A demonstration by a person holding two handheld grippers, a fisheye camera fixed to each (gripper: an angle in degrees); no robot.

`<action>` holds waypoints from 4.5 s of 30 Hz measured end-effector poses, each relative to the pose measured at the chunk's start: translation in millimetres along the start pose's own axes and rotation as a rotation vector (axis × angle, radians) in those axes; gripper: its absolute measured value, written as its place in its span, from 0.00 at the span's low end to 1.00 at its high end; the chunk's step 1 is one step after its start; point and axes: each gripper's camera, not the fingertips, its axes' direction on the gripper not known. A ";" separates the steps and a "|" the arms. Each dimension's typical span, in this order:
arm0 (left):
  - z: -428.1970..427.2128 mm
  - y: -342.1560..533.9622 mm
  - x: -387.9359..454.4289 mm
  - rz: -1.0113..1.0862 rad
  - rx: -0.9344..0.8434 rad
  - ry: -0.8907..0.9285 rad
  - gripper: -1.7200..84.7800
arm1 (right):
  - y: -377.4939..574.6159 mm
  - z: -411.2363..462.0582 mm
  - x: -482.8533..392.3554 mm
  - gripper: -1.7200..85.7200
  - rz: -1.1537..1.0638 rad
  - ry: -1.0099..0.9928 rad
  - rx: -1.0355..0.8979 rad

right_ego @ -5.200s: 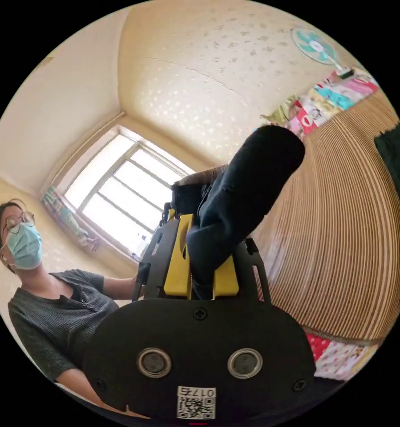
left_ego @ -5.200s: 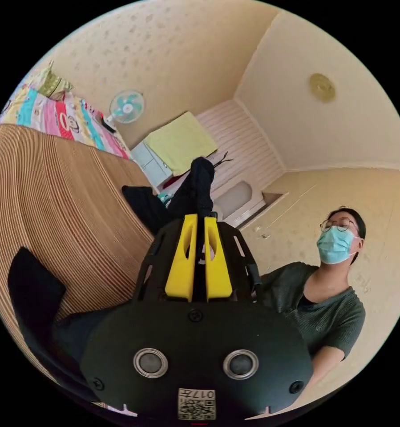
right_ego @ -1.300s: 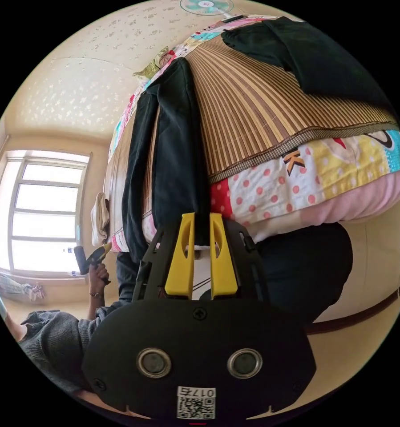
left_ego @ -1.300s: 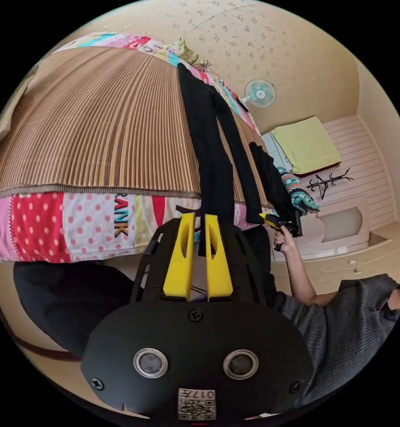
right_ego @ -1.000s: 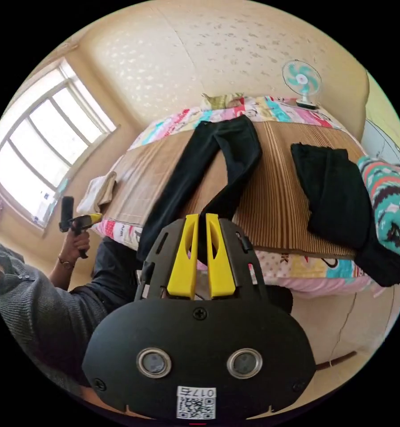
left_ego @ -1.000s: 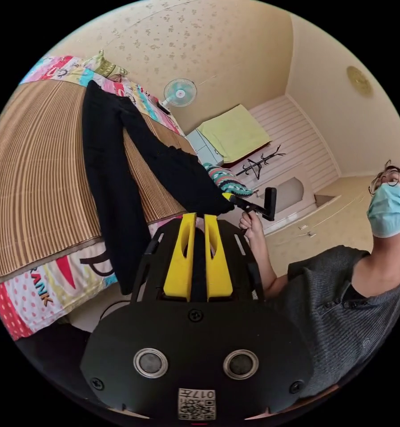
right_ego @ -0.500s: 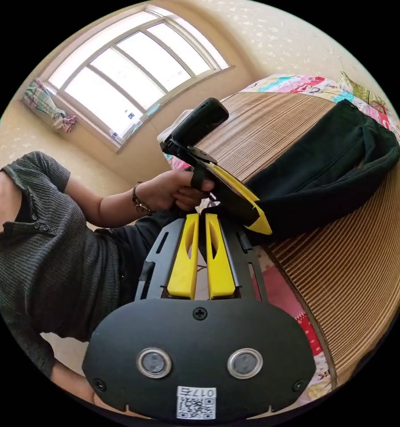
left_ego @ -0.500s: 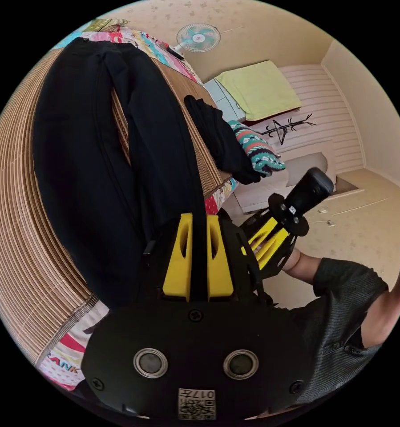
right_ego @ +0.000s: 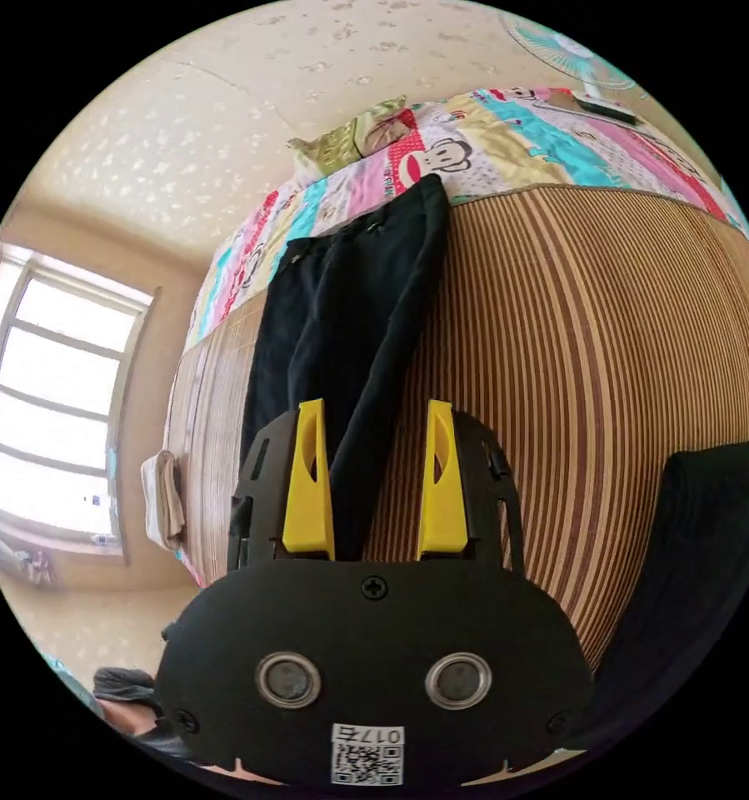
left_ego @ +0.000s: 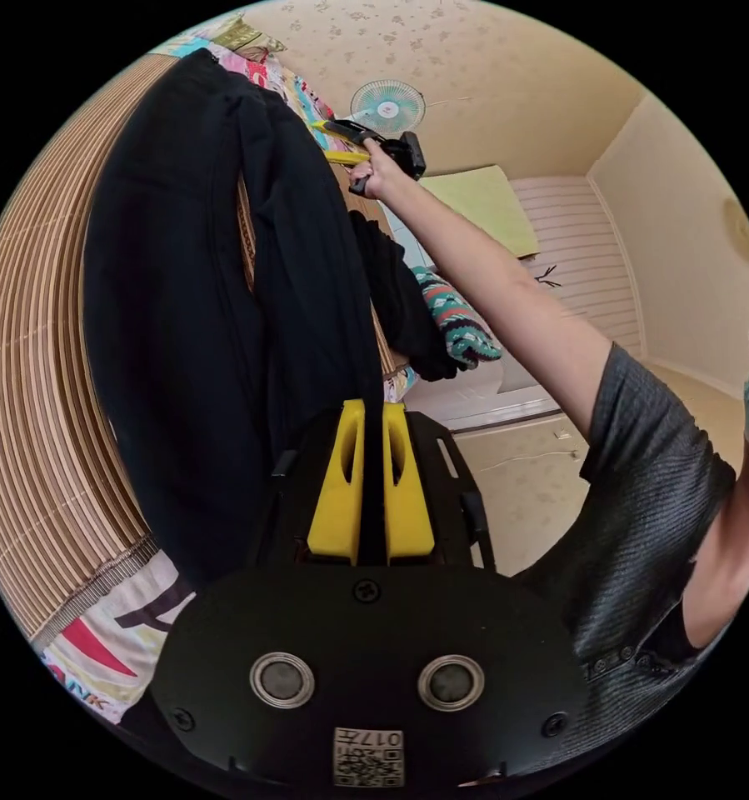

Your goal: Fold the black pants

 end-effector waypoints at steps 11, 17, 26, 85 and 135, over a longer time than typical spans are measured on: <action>-61.6 59.6 -88.1 -0.152 0.246 0.490 0.06 | 70.8 149.6 -368.4 0.06 -0.905 0.955 0.159; -102.3 98.7 -124.4 -0.342 0.251 0.280 0.07 | 47.8 214.2 -351.9 0.08 -0.598 0.519 -0.081; -134.8 94.6 -102.5 -0.209 0.172 0.036 0.11 | 211.8 75.1 -189.7 0.10 -0.525 -0.037 0.077; -53.7 141.1 -2.4 -0.219 0.031 -0.270 0.07 | 517.7 117.7 32.0 0.05 -0.220 -0.496 -0.407; 89.6 55.8 33.2 -0.005 -0.439 -0.201 0.01 | 544.5 -122.8 -45.8 0.06 -0.741 -1.034 -0.180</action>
